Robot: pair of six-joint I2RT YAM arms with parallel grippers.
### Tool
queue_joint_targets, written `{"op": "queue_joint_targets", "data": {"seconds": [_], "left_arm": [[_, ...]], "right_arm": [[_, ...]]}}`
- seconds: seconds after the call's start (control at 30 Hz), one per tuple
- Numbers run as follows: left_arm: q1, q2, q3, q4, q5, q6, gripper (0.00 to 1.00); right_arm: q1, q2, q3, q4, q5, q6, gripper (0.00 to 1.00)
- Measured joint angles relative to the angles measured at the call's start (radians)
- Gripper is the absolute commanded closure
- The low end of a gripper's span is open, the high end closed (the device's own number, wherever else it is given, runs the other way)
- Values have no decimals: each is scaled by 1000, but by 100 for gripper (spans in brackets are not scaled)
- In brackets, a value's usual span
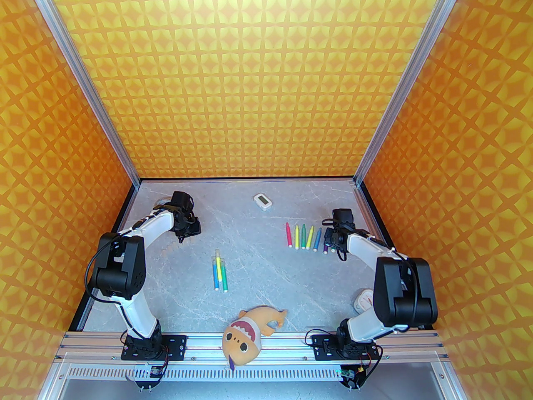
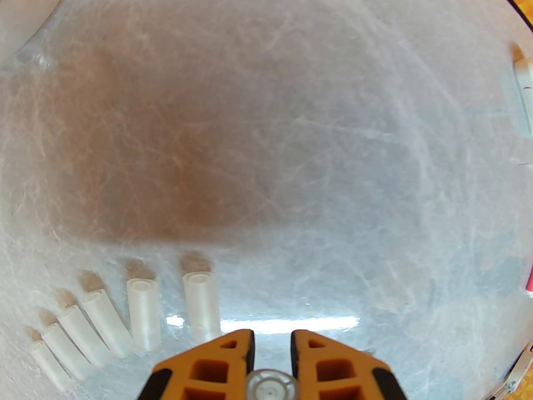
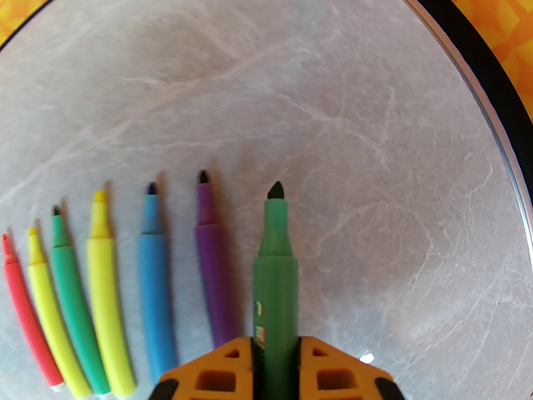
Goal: Open the pen caps
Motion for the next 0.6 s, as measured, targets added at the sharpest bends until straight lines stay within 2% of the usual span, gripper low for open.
{"op": "queue_joint_targets", "data": {"seconds": [0.5,0.6], "left_arm": [[-12,49,24,-5,-7,18,100],[-12,60,25,-5,-7,18,100]], "right_arm": [[-14,139,59,10,2,-24,100],[-14,146,64,12,2,-24,96]]}}
